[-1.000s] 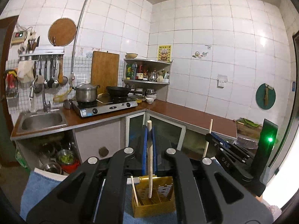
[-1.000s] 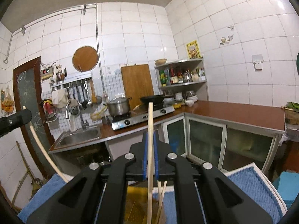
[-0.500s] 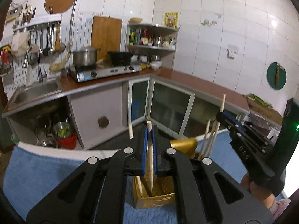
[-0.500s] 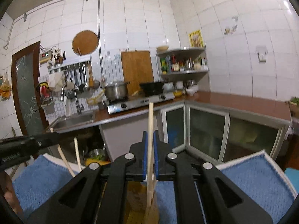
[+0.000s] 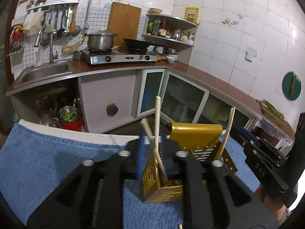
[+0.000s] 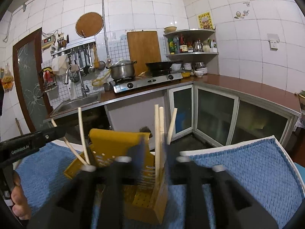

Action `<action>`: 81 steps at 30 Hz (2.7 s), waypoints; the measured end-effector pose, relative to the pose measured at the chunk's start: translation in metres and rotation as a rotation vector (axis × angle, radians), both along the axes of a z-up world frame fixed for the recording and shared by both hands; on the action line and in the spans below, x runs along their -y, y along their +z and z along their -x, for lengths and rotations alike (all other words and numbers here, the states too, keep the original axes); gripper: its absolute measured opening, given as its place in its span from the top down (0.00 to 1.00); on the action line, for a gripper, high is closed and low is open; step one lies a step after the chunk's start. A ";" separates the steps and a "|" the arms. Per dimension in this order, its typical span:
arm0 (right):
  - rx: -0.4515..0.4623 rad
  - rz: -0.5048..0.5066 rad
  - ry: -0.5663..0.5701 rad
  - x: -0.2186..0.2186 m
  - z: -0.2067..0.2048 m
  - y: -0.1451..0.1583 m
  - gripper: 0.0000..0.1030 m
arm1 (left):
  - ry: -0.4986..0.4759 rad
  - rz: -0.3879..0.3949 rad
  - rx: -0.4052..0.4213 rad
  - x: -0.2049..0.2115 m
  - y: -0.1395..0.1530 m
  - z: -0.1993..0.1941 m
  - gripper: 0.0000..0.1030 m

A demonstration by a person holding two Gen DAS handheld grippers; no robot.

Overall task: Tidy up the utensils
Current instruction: 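Open both tools to drop the chopsticks into the yellow holder, then move both open tools back down to the remaining utensils, then grasp a wooden chopstick with the left tool while the right tool grasps the metal fork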

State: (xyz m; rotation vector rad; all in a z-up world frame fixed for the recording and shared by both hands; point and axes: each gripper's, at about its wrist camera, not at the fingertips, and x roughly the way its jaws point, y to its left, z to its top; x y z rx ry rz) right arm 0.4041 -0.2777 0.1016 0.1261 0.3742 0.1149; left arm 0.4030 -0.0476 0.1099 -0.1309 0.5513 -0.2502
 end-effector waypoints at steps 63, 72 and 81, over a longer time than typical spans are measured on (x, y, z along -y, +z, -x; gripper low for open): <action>-0.498 0.111 -0.097 -0.073 0.172 -0.145 0.55 | -0.031 -0.102 -0.448 -0.007 -0.144 0.122 0.47; -0.503 0.077 -0.054 -0.054 0.161 -0.140 0.81 | -0.046 -0.140 -0.485 0.010 -0.150 0.119 0.53; -0.523 0.043 -0.021 -0.029 0.139 -0.134 0.91 | -0.046 -0.156 -0.535 0.019 -0.150 0.107 0.62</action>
